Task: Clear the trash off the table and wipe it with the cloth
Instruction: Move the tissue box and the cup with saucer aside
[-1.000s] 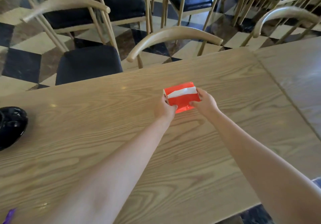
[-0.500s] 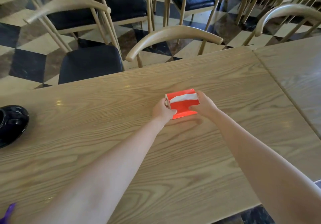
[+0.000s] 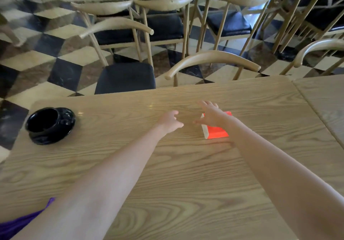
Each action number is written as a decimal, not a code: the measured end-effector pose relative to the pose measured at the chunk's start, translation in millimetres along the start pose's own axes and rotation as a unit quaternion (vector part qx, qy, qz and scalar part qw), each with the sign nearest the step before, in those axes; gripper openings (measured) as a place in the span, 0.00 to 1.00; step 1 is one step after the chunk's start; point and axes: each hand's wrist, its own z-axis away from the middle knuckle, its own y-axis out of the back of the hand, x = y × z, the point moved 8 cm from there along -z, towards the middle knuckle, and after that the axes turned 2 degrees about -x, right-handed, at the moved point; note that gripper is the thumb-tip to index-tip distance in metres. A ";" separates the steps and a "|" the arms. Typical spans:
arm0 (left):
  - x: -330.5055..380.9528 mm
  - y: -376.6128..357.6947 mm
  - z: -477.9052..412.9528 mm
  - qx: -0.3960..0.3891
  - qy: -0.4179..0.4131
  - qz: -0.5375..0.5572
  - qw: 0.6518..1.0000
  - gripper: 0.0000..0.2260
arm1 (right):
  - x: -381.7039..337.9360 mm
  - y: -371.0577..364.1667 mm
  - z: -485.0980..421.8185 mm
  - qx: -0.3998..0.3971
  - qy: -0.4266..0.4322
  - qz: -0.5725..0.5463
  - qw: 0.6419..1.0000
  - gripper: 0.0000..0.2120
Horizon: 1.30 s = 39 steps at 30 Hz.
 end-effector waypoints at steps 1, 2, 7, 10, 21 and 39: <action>-4.2 12.1 5.3 -0.008 0.002 -0.001 1.000 0.30 | -15.4 1.8 -1.5 -0.003 0.007 -0.004 1.000 0.39; -8.6 24.8 10.6 -0.015 0.004 -0.001 1.000 0.30 | -31.3 3.8 -3.8 -0.003 0.015 -0.009 1.000 0.38; -38.7 116.0 45.1 0.034 0.003 -0.011 0.999 0.26 | -125.1 3.3 -19.4 0.000 0.044 -0.001 0.999 0.37; -66.0 181.0 71.0 0.090 0.010 -0.005 0.996 0.23 | -192.6 -8.2 -27.8 -0.021 0.089 0.025 0.995 0.35; -199.6 338.0 149.8 0.172 0.079 0.032 0.981 0.21 | -391.5 -77.6 -48.7 -0.095 0.186 0.067 0.976 0.34; -357.9 375.3 125.8 0.255 0.107 0.099 0.956 0.38 | -428.5 -205.9 -118.4 -0.096 0.148 0.037 0.984 0.44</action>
